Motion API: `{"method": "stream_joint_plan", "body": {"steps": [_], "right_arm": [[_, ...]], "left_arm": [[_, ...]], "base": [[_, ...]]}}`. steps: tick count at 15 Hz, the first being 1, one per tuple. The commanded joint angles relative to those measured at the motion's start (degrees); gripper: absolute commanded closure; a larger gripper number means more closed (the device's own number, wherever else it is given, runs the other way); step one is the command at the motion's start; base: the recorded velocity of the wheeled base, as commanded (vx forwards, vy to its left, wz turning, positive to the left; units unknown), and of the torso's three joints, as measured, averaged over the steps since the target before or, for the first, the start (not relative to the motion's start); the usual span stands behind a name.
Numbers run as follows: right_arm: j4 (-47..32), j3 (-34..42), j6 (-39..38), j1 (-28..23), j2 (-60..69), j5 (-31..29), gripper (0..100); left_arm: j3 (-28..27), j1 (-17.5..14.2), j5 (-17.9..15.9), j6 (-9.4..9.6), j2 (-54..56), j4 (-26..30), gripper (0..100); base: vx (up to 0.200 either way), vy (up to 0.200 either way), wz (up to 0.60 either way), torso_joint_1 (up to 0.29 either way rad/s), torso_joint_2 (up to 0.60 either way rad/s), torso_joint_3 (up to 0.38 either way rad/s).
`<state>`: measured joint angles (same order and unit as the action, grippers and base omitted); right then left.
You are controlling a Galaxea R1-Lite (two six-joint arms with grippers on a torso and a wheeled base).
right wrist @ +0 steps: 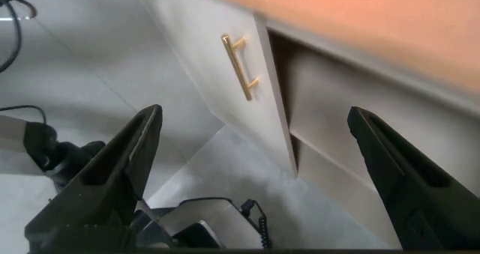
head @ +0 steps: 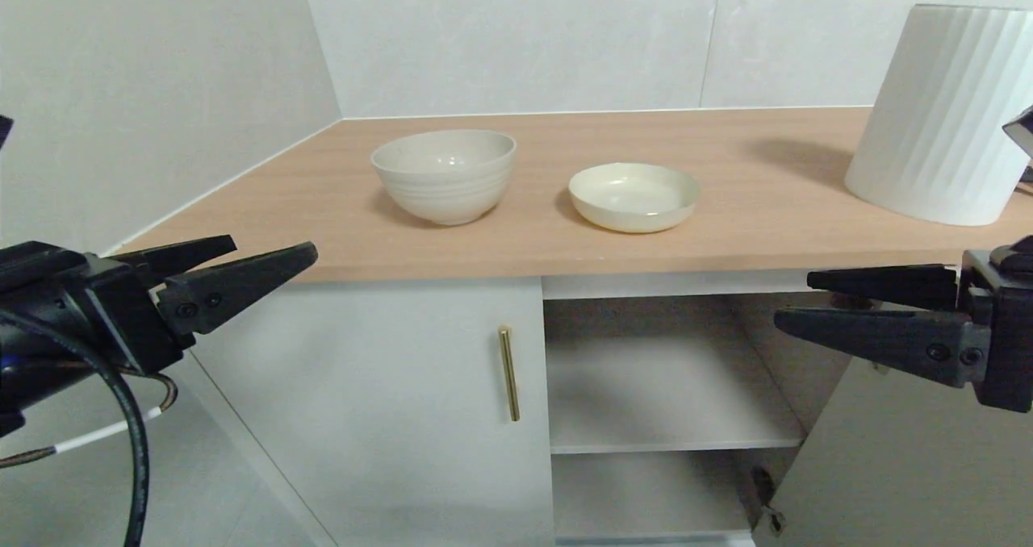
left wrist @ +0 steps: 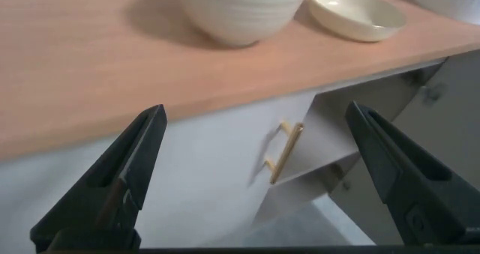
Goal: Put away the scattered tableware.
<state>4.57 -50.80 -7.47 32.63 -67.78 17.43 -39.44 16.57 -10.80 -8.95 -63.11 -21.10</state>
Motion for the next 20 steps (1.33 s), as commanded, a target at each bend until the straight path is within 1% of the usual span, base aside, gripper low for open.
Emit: {"method": "stream_joint_plan", "body": {"steps": [1, 7, 10, 13, 15, 16, 17, 18, 19, 20], "right_arm": [[0.00, 0.09, 0.00, 0.06, -0.07, 0.06, 0], [0.61, 0.17, -0.09, -0.03, -2.18, -0.03, 0], [2.46, 0.79, -0.17, -0.29, -3.94, -0.12, 0], [2.64, -0.62, -0.26, -1.78, -5.96, -0.21, 0], [2.20, -7.56, -1.76, -2.58, -11.32, -1.79, 0], [0.61, -14.07, -4.22, -3.19, -16.51, -5.74, 0], [-1.67, -20.04, -5.36, -3.28, -20.37, -9.43, 0], [-6.86, -28.04, -7.56, -3.37, -25.30, -15.15, 0], [-10.11, -30.94, -10.28, -3.37, -28.28, -18.84, 0], [-10.37, -30.85, -10.98, -3.37, -28.81, -19.72, 0]], "left_arm": [[-0.03, 0.04, -0.01, -0.10, -0.79, -0.17, 0], [-0.03, -0.04, -0.01, -0.10, -1.14, -0.17, 0], [0.06, -0.04, -0.10, -0.10, -1.58, -0.17, 0], [-0.73, -0.04, 0.08, -0.10, -1.23, -0.26, 0], [-3.19, -0.04, 0.43, -0.37, -3.25, -0.08, 0], [-5.30, -0.04, 1.13, -0.37, -5.71, -0.08, 0], [-6.97, -0.04, 2.45, -0.46, -7.73, 0.01, 0], [-9.25, -0.04, 5.53, -0.54, -10.54, 1.15, 0], [-11.36, -0.04, 8.08, -0.54, -12.56, 3.52, 0], [-12.16, -0.04, 8.69, -0.54, -13.09, 4.58, 0]], "base": [[0.000, 0.000, 0.00, 0.056, -0.55, -0.359], [0.000, 0.000, 0.00, 0.123, -0.48, -0.333], [0.000, 0.000, 0.00, 0.154, -0.48, -0.317], [0.000, 0.000, 0.00, 0.062, -0.17, -0.111], [0.000, 0.000, 0.00, 0.013, -0.03, -0.018], [0.000, 0.000, 0.00, 0.000, 0.00, 0.000], [0.000, 0.000, 0.00, 0.000, 0.00, 0.000], [0.000, 0.000, 0.00, 0.000, 0.00, 0.000], [0.000, 0.000, 0.00, 0.000, 0.00, 0.000], [0.000, 0.000, 0.00, 0.000, 0.00, 0.000]]}}
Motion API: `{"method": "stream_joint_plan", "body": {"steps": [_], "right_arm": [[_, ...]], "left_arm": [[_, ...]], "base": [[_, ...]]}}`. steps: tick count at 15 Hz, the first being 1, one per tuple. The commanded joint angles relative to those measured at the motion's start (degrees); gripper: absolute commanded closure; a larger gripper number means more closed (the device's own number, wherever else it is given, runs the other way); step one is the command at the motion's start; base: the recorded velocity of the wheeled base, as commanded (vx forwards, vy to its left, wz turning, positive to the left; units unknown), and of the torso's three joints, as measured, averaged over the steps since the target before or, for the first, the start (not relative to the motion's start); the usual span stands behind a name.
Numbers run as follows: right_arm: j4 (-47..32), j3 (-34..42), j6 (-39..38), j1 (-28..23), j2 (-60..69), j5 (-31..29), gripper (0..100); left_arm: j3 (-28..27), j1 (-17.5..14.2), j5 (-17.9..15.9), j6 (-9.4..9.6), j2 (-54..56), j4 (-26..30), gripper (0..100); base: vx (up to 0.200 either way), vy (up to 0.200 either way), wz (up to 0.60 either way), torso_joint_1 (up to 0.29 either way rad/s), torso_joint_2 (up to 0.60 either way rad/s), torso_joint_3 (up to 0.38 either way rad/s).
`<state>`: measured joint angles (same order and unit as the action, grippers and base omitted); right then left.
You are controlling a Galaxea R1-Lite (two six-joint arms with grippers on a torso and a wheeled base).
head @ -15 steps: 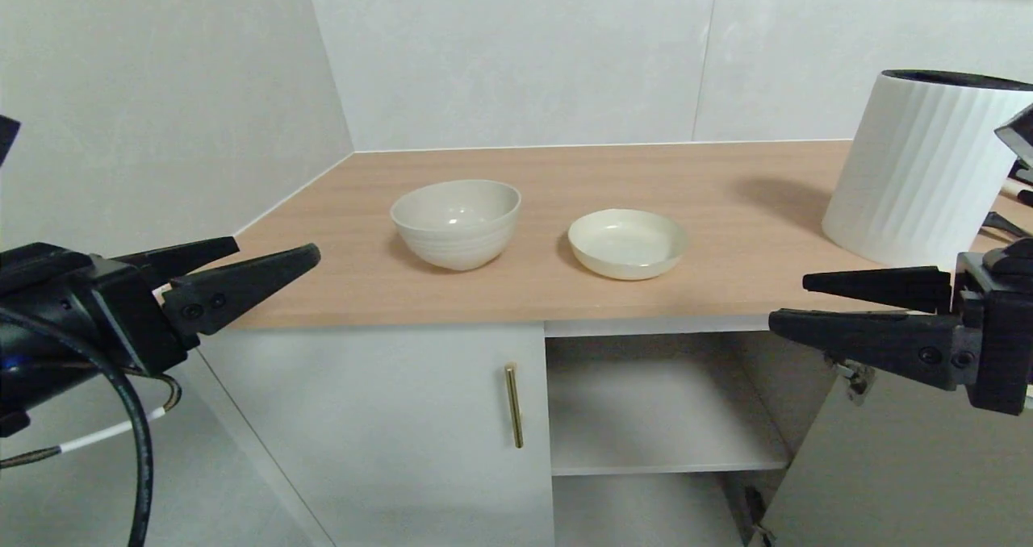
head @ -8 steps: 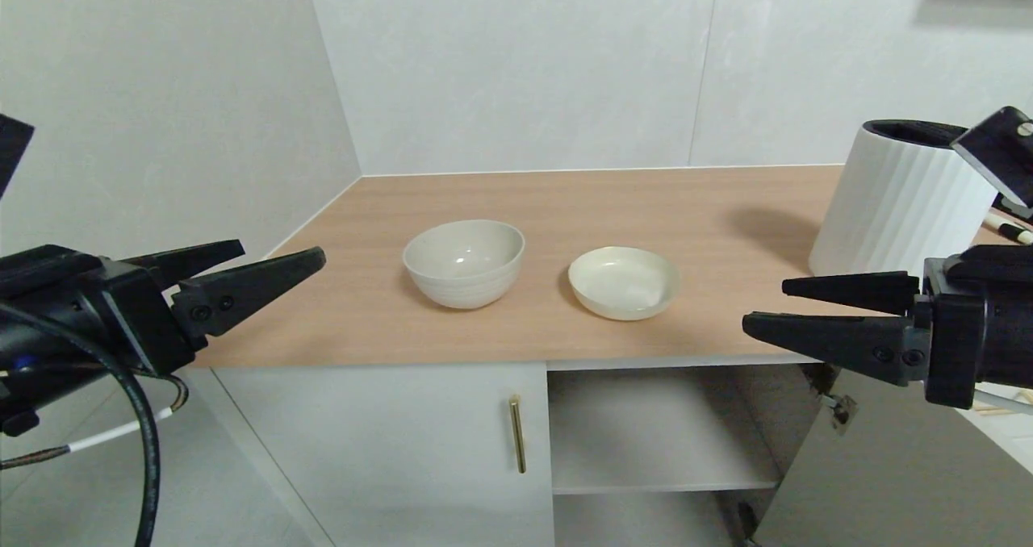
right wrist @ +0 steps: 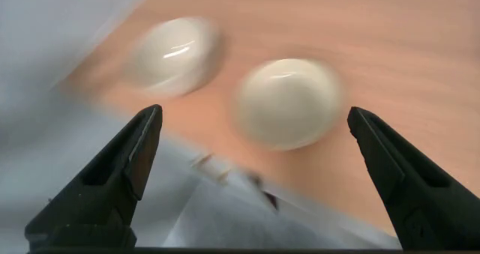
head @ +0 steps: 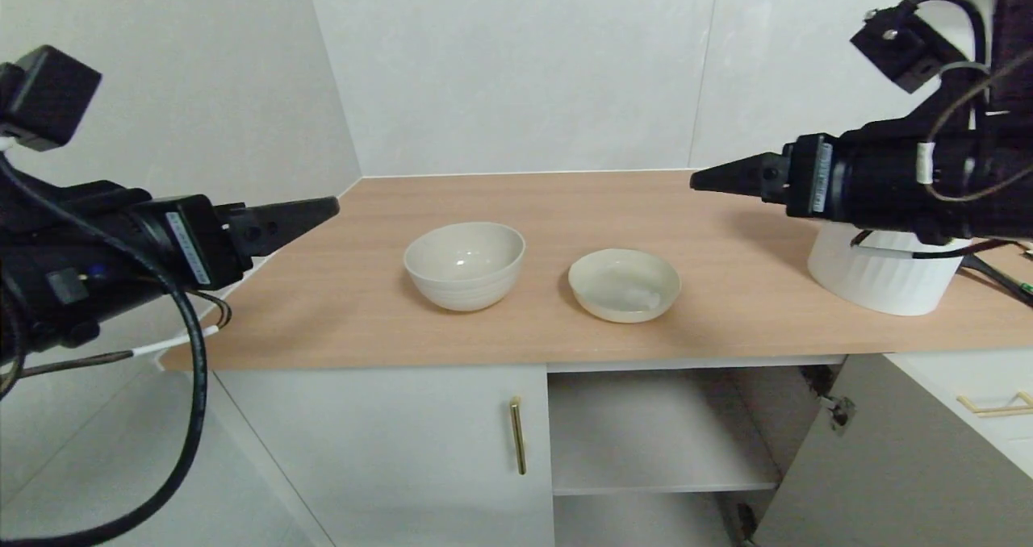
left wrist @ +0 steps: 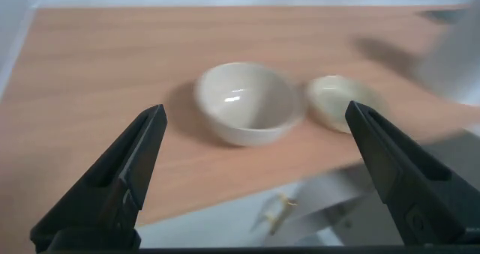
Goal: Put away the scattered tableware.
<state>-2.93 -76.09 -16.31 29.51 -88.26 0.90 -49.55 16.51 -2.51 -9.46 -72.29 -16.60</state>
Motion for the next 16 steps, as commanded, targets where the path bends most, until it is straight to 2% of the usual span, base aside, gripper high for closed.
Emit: {"method": "stream_joint_plan", "body": {"steps": [1, 2, 3, 4, 5, 6, 7, 9, 11, 13, 16], "right_arm": [[-2.70, -3.27, -4.08, -0.51, -10.09, -6.00, 0], [-1.91, -3.18, -4.08, -1.56, -10.88, -6.18, 0], [-1.73, -3.10, -4.08, -1.65, -10.79, -6.00, 0], [-1.73, -2.92, -4.08, -1.56, -10.88, -6.44, 0], [-1.73, -2.74, -4.08, -1.56, -11.06, -6.44, 0], [-1.64, -2.04, -3.99, -1.39, -11.14, -6.44, 0], [-1.64, -1.95, -3.99, -1.21, -11.32, -6.53, 0], [-1.64, -1.87, -3.99, -1.04, -11.23, -6.53, 0], [-1.64, -1.51, -3.99, -0.95, -11.14, -7.49, 0], [-1.56, -1.51, -3.99, -0.77, -11.14, -7.76, 0], [-1.56, -1.43, -3.99, -0.77, -11.23, -7.76, 0]], "left_arm": [[-7.22, -0.07, 2.86, -0.38, -6.72, 6.76, 0], [-12.06, 0.02, 3.30, -3.28, -8.39, 13.53, 0], [-15.48, 0.02, 3.21, -5.57, -9.45, 17.66, 0], [-22.43, 0.11, 3.21, -11.55, -12.17, 26.18, 0], [-25.06, 0.11, 3.04, -15.50, -14.19, 30.31, 0], [-25.77, 0.11, 3.13, -18.40, -15.69, 32.25, 0], [-25.94, 0.11, 3.21, -19.28, -16.74, 32.42, 0], [-27.35, 0.54, 3.39, -19.54, -19.82, 32.42, 0], [-28.49, 1.51, 5.32, -20.34, -25.53, 32.16, 0], [-29.37, 3.53, 7.35, -20.42, -29.22, 31.81, 0], [-29.99, 5.20, 7.78, -20.42, -31.86, 30.58, 0]], "base": [[0.000, 0.000, 0.00, 0.000, 0.00, 0.000], [0.000, 0.000, 0.00, 0.000, 0.00, 0.000], [0.000, 0.000, 0.00, 0.000, 0.00, 0.000], [0.000, 0.000, 0.00, 0.000, 0.00, 0.000], [0.000, 0.000, 0.00, 0.000, 0.00, 0.000], [0.000, 0.000, 0.00, 0.000, 0.00, 0.000], [0.000, 0.000, 0.00, 0.000, 0.00, 0.000], [0.000, 0.000, 0.00, 0.000, 0.00, 0.000], [0.000, 0.000, 0.00, 0.000, 0.00, 0.000], [0.000, 0.000, 0.00, 0.000, 0.00, 0.000], [0.000, 0.000, 0.00, 0.000, 0.00, 0.000]]}}
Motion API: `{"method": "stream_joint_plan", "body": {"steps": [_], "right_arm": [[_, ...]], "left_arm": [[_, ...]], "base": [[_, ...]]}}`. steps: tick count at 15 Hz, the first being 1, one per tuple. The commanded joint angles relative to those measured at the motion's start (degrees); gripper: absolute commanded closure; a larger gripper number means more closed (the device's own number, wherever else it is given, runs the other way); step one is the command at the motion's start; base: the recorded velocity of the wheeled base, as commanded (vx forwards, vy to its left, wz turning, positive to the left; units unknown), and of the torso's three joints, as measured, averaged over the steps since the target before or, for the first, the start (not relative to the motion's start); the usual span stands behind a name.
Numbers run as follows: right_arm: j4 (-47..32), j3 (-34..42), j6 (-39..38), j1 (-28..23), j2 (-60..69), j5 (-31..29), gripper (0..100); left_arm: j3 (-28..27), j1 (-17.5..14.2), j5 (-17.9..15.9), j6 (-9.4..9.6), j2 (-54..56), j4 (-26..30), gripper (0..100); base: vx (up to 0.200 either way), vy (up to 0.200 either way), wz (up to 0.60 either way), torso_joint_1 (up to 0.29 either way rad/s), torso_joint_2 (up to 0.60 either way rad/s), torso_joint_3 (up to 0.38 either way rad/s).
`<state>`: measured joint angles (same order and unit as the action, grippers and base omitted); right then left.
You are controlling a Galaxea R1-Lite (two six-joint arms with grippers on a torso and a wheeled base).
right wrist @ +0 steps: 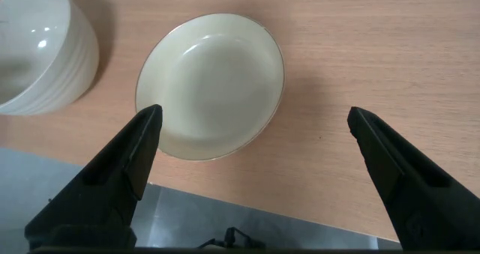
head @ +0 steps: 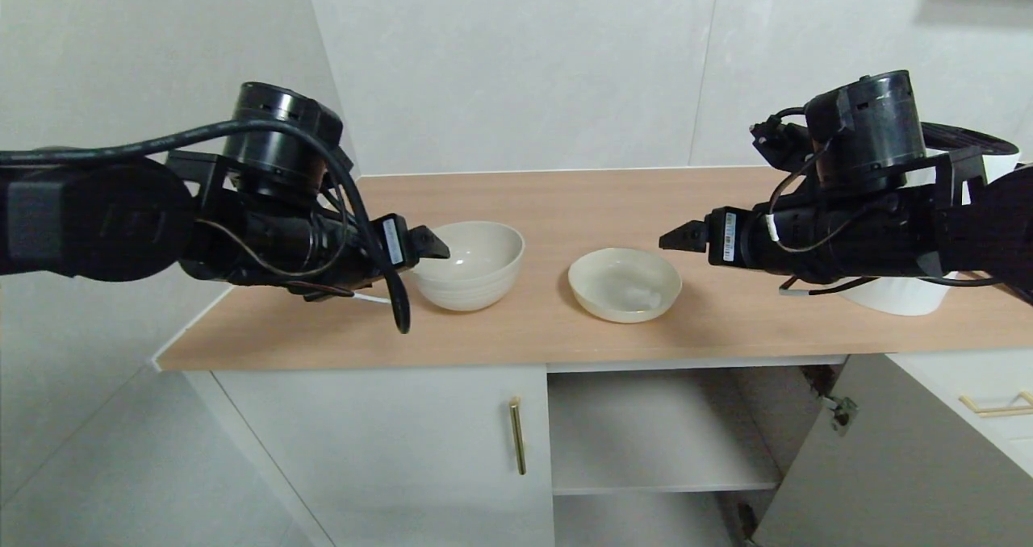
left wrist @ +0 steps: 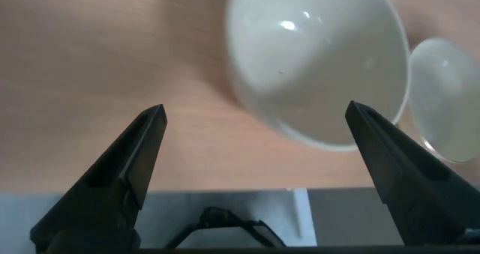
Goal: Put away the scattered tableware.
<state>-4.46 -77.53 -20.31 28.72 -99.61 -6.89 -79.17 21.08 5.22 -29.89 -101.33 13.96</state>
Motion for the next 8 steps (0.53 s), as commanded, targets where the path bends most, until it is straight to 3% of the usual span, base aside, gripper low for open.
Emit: {"method": "stream_joint_plan", "body": {"steps": [1, 6, 7, 8], "right_arm": [[-0.02, 0.01, 0.01, 0.02, 0.12, 0.03, 0], [-0.02, 0.10, 0.01, 0.02, 0.03, 0.03, 0], [-0.02, 0.10, 0.01, 0.02, 0.03, 0.03, 0], [-0.02, 0.01, 0.01, 0.02, -0.23, -0.06, 0]], "left_arm": [[-0.38, 0.63, 0.41, 0.01, -3.53, -0.60, 0], [-0.38, 0.63, 1.02, 0.01, -4.23, -0.86, 0], [-0.38, 0.63, 1.37, 0.01, -4.49, -0.95, 100], [-0.38, 0.63, 1.46, -0.08, -4.49, -0.95, 100]], "base": [[0.000, 0.000, 0.00, 0.000, 0.00, 0.000], [0.000, 0.000, 0.00, 0.000, 0.00, 0.000], [0.000, 0.000, 0.00, 0.000, 0.00, 0.000], [0.000, 0.000, 0.00, 0.000, 0.00, 0.000]]}}
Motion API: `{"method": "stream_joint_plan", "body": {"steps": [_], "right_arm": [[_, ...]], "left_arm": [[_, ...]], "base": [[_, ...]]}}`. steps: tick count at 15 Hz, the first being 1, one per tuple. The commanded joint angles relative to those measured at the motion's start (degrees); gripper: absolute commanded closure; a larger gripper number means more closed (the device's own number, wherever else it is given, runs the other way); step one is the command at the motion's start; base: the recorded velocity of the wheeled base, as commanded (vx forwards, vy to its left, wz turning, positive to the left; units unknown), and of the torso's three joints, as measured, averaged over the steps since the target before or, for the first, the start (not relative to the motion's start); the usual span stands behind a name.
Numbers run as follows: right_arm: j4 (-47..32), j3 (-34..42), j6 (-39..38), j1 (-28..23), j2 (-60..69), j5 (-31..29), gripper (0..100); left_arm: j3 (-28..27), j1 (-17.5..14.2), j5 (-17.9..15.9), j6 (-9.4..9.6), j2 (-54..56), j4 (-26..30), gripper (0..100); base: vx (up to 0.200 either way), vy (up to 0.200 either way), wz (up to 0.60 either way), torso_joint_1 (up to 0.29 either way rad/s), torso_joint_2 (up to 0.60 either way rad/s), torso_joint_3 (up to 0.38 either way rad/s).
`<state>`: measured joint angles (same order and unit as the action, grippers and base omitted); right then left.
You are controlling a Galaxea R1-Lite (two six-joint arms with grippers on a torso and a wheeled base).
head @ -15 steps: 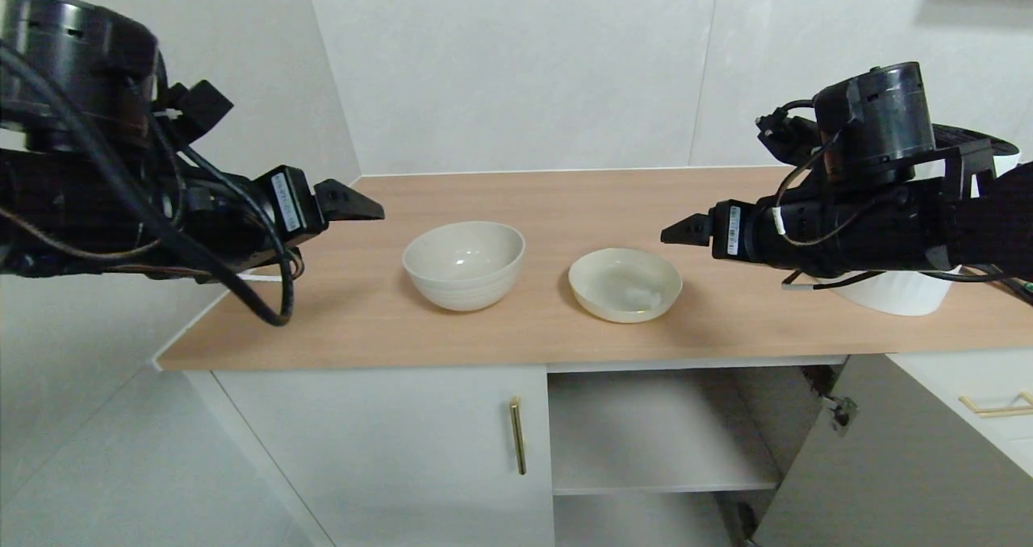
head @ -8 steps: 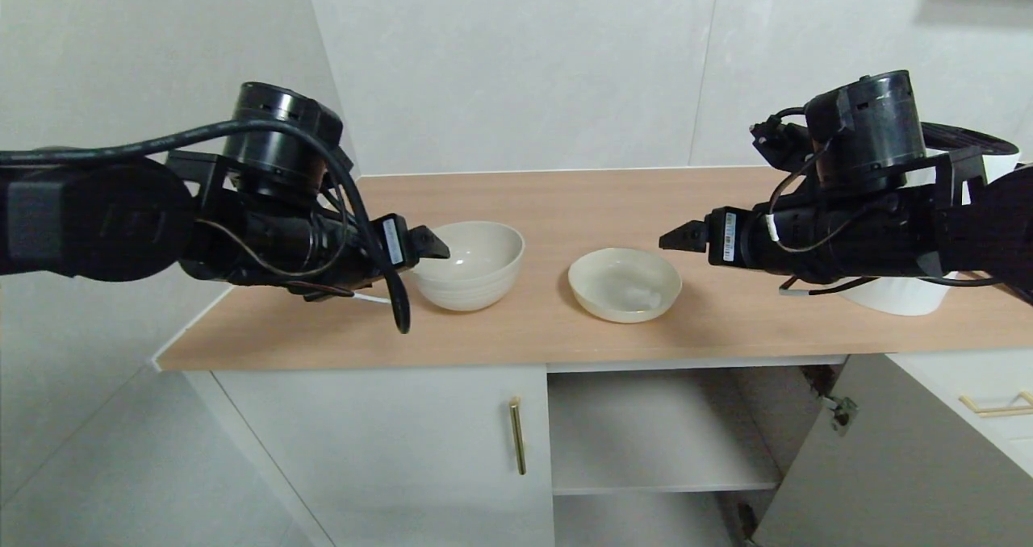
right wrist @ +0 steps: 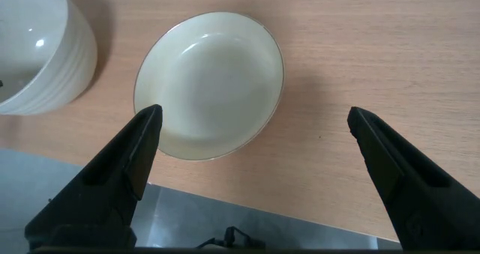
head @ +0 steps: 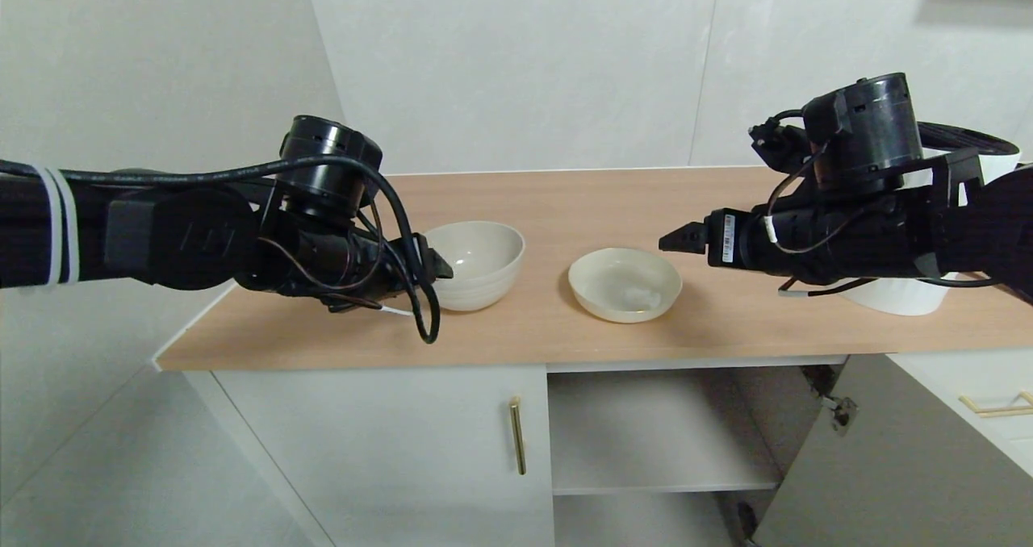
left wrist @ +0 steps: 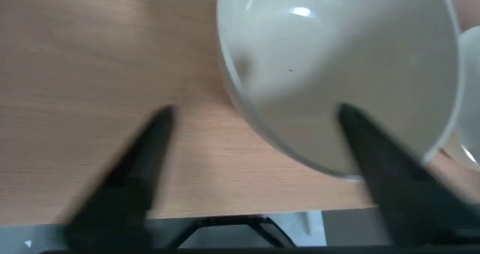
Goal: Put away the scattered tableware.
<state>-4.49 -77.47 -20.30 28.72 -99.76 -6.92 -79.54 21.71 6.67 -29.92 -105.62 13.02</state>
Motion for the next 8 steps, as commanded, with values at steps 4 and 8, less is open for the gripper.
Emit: {"method": "stream_joint_plan", "body": {"steps": [4, 8], "right_arm": [[0.00, -0.14, -0.01, 0.02, -0.79, -0.02, 0], [0.00, -0.84, 0.08, 0.02, -3.60, -1.60, 0]], "left_arm": [[0.00, 0.00, 0.10, -0.05, 0.59, -0.01, 100], [1.41, 0.00, 0.01, -0.05, 9.55, 0.08, 100]], "base": [[0.000, 0.000, 0.00, 0.000, 0.00, 0.000], [0.000, 0.000, 0.00, 0.000, 0.00, 0.000]]}}
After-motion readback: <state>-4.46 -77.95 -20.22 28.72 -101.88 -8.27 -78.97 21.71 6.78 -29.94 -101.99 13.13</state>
